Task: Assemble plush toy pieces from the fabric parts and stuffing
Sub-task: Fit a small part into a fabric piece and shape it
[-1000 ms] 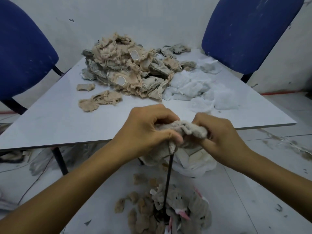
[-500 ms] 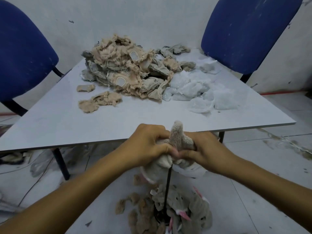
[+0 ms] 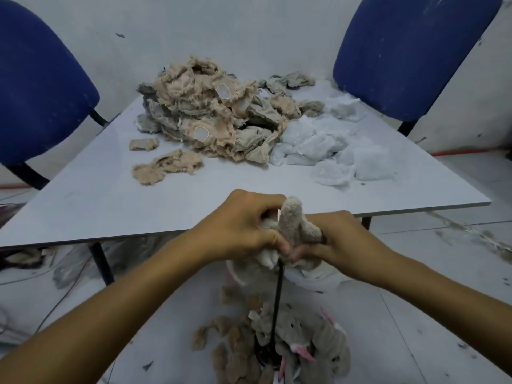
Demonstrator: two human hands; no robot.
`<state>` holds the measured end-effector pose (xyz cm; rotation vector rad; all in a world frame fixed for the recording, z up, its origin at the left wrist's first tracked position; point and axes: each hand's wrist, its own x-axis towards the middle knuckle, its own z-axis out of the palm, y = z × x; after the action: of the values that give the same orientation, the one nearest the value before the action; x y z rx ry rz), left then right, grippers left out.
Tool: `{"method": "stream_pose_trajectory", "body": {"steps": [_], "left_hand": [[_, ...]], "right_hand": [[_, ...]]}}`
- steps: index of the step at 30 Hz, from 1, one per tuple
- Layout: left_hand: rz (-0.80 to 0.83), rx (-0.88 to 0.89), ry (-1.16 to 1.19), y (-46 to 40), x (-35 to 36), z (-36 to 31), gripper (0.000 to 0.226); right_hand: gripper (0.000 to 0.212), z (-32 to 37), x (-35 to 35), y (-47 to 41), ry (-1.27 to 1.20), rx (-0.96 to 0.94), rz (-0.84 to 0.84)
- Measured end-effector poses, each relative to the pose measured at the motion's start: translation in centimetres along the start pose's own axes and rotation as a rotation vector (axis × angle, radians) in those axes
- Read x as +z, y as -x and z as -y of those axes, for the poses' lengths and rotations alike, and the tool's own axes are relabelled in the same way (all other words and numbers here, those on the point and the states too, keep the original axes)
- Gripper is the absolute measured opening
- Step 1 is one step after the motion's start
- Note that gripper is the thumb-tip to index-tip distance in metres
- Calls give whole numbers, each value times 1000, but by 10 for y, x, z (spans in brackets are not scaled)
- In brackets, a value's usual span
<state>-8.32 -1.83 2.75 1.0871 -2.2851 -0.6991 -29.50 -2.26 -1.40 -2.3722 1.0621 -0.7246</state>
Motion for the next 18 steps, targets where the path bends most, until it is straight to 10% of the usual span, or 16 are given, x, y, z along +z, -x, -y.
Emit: {"method": "stream_pose_trajectory", "body": {"steps": [6,18], "left_hand": [[-50,-61,320,3,-28,9,68],[113,-64,32,1,-11,9,30]], "right_hand": [[15,16,-35,-11,-442,-37,-405],[16,10,-9,-4,-223,61,-11]]}}
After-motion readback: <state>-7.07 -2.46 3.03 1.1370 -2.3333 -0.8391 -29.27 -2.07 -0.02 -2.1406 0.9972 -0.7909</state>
